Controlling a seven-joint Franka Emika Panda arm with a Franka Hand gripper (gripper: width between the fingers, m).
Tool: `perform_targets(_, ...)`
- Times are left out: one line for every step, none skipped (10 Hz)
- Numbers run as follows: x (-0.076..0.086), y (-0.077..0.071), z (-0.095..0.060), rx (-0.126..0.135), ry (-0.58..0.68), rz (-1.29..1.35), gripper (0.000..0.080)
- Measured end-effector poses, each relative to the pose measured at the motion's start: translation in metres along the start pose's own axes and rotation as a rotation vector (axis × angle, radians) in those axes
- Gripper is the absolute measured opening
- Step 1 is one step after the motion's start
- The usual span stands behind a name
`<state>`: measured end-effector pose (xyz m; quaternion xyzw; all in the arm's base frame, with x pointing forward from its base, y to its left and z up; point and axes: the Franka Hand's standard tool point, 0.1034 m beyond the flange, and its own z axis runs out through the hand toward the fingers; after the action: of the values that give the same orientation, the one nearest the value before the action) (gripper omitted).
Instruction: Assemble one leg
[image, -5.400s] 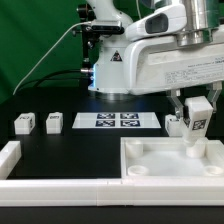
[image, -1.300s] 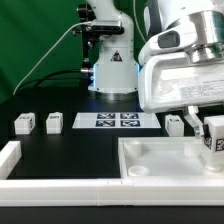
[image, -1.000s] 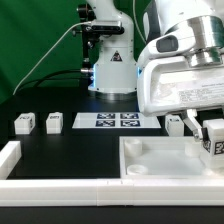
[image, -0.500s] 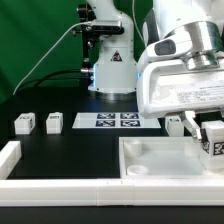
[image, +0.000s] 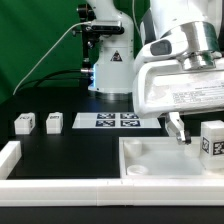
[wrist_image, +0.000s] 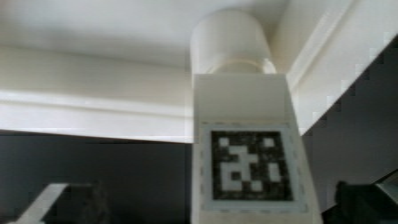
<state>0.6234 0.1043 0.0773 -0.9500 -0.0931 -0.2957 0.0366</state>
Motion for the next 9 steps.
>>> perform_targets(0.002,0.001,-0.002,0.000,-0.004,0.001,0.0648)
perform_targets(0.006,0.002,-0.006,0.001,-0.010,0.001,0.0648)
perform_targets(0.007,0.003,-0.008,0.004,-0.027,0.001,0.0649)
perform_targets(0.010,0.002,-0.011,0.008,-0.042,-0.001,0.0649)
perform_targets(0.012,0.002,-0.014,0.010,-0.049,-0.001,0.0649)
perform_targets(0.011,0.000,-0.014,0.015,-0.072,-0.003,0.0649)
perform_targets(0.011,-0.001,-0.014,0.020,-0.091,-0.004,0.0649)
perform_targets(0.011,-0.001,-0.014,0.020,-0.090,-0.003,0.0649)
perform_targets(0.004,-0.005,-0.013,0.036,-0.167,-0.002,0.0649)
